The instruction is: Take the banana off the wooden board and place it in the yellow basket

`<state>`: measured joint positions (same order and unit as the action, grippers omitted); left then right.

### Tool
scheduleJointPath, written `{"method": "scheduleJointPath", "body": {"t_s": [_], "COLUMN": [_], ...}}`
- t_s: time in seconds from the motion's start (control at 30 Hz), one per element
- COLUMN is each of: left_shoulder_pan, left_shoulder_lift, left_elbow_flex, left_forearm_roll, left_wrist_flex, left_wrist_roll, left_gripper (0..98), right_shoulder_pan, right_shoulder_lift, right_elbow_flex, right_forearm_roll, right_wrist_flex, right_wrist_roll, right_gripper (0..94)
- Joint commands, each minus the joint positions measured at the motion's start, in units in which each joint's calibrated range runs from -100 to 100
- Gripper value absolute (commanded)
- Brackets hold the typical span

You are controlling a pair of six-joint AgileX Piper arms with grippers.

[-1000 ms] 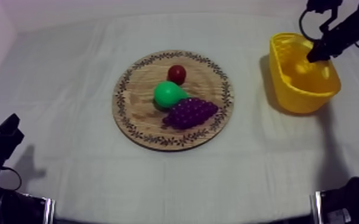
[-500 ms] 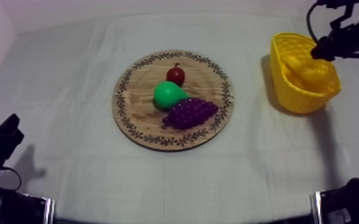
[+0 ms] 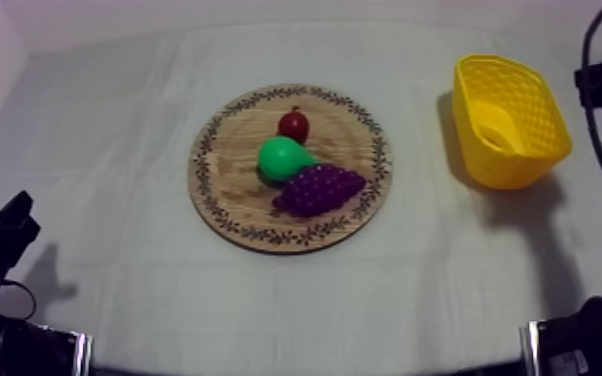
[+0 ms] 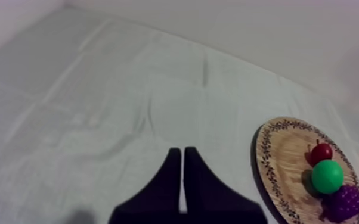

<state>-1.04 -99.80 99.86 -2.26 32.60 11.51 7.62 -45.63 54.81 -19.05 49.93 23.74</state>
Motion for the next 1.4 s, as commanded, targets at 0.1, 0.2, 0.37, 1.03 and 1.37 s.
{"method": "scheduleJointPath", "body": {"t_s": [0.1, 0.2, 0.37, 1.03, 1.37], "left_shoulder_pan": [-0.01, -0.01, -0.01, -0.01, -0.01], "left_shoulder_lift": [-0.03, -0.03, -0.03, -0.03, -0.03], "left_elbow_flex": [0.03, 0.03, 0.03, 0.03, 0.03], "left_forearm_roll": [-0.01, -0.01, -0.01, -0.01, -0.01], "left_wrist_flex": [-0.02, -0.02, -0.02, -0.02, -0.02], "left_wrist_roll": [-0.01, -0.01, -0.01, -0.01, -0.01], "left_gripper": [0.1, 0.1, 0.1, 0.1, 0.1], "right_shoulder_pan": [0.45, 0.1, -1.42, -4.91, -6.01], "right_shoulder_lift": [-14.82, -19.39, -27.76, -47.26, -49.95], "right_elbow_flex": [7.43, 11.84, 19.48, 42.28, 43.67], "right_forearm_roll": [0.29, 1.0, 3.46, 12.27, 16.71], "right_wrist_flex": [-0.34, -1.52, -3.94, -9.73, -8.36], "right_wrist_roll": [-1.39, -2.52, -6.0, -12.73, -22.72], "right_gripper": [9.1, 7.3, 5.3, 4.3, 3.3]}}
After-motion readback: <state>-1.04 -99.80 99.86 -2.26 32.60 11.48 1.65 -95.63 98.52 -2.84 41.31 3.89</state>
